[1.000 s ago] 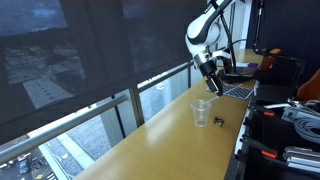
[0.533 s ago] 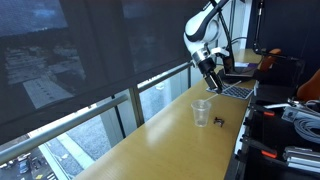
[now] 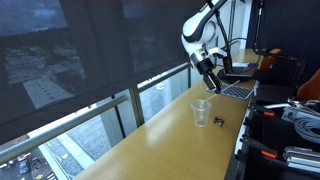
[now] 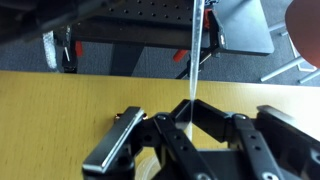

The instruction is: Put the straw in the cup

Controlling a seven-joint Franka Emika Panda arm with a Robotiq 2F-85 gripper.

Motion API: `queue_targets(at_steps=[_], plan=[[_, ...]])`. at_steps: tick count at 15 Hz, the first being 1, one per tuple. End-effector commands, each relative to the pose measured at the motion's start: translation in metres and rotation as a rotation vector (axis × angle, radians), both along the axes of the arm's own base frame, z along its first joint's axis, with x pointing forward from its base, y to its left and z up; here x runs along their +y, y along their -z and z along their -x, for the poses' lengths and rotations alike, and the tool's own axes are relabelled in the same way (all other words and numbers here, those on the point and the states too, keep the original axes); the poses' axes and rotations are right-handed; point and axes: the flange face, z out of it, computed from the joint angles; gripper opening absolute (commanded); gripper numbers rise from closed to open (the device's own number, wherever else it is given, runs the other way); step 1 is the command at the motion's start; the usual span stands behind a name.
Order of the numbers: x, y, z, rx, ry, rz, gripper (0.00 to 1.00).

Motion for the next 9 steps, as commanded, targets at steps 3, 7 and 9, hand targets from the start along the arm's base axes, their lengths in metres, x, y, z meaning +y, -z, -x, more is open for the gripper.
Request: queue_targets(at_steps=[3,7,9], plan=[[0.0087,0.0050,-0.0006,0.035,-0.006,0.002,0.03],[0.0092,0.0107,0.0004,0.044,-0.009,0.002,0.03],[0.0083,0.0119,-0.0006,0.042,-0.007,0.003,0.03]])
